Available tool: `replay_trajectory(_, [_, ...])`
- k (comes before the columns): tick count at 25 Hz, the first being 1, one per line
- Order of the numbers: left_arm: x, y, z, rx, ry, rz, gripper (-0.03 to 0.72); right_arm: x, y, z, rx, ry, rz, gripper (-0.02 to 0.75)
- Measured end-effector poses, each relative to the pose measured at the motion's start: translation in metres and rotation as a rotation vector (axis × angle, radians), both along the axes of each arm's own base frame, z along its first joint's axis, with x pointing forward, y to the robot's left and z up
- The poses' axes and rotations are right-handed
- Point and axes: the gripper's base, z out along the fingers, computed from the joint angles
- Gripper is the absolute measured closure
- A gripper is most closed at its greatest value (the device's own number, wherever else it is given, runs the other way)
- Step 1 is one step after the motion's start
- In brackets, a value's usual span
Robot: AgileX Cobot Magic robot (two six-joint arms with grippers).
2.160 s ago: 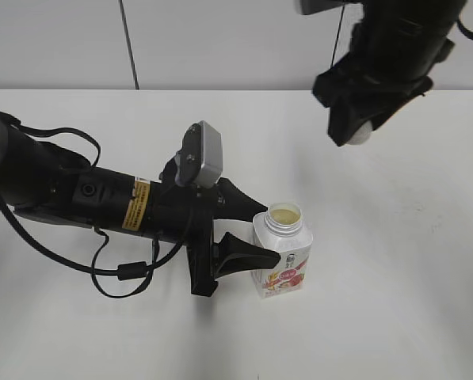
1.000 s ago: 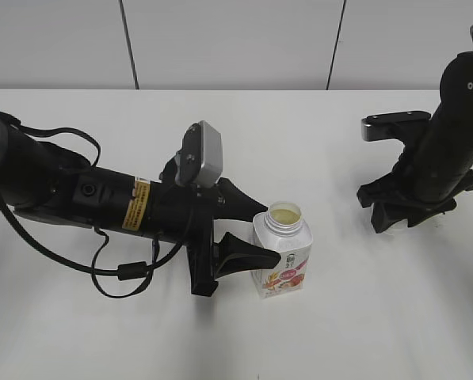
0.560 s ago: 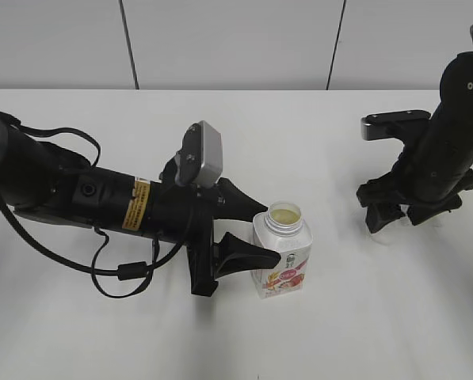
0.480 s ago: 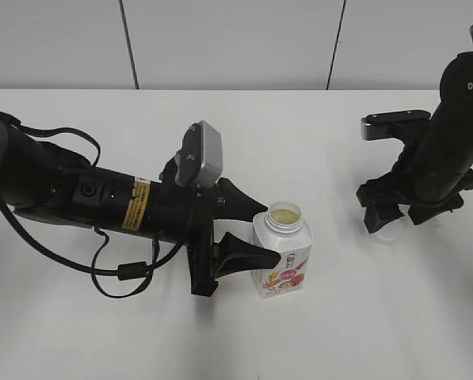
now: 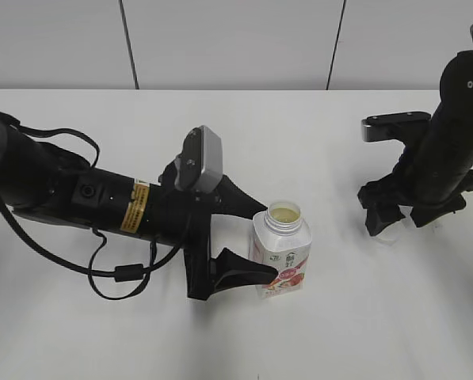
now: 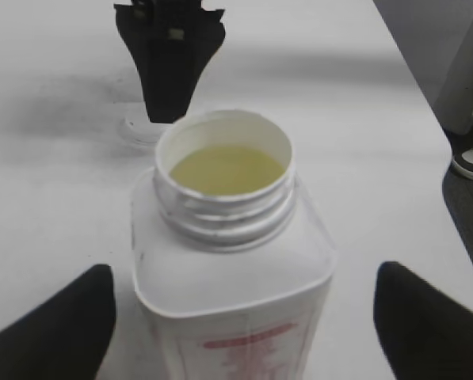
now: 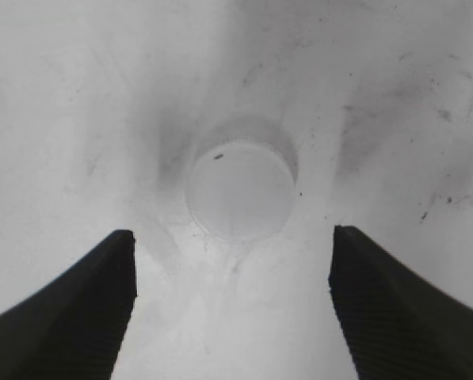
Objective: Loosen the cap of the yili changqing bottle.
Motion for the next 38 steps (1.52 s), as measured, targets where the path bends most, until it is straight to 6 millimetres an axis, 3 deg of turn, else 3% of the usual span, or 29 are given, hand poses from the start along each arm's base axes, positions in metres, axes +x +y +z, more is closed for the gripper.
replay_trajectory(10, [0.008,0.018,0.013,0.039,-0.016,0.013,0.074,-0.003,0.0,0.006,-0.002,0.016,0.005,0.143])
replay_trajectory(15, [0.007,0.031,0.018,0.099,0.004,-0.012,0.092,-0.007,-0.001,0.04,0.02,-0.079,0.012,0.143])
replay_trajectory(20, [0.013,0.048,0.037,0.139,-0.017,0.041,0.093,-0.014,-0.003,0.073,0.036,-0.181,0.042,0.143])
replay_trajectory(28, [0.041,0.078,0.069,0.322,-0.237,0.405,0.099,-0.016,-0.005,0.109,0.052,-0.375,0.062,0.143])
replay_trajectory(33, [0.058,0.104,0.077,0.454,-0.279,0.768,0.099,-0.015,-0.005,0.111,0.053,-0.39,0.062,0.143])
replay_trajectory(38, [0.063,0.127,0.076,0.564,-0.23,1.042,0.099,-0.014,-0.006,0.112,0.042,-0.409,0.071,0.143])
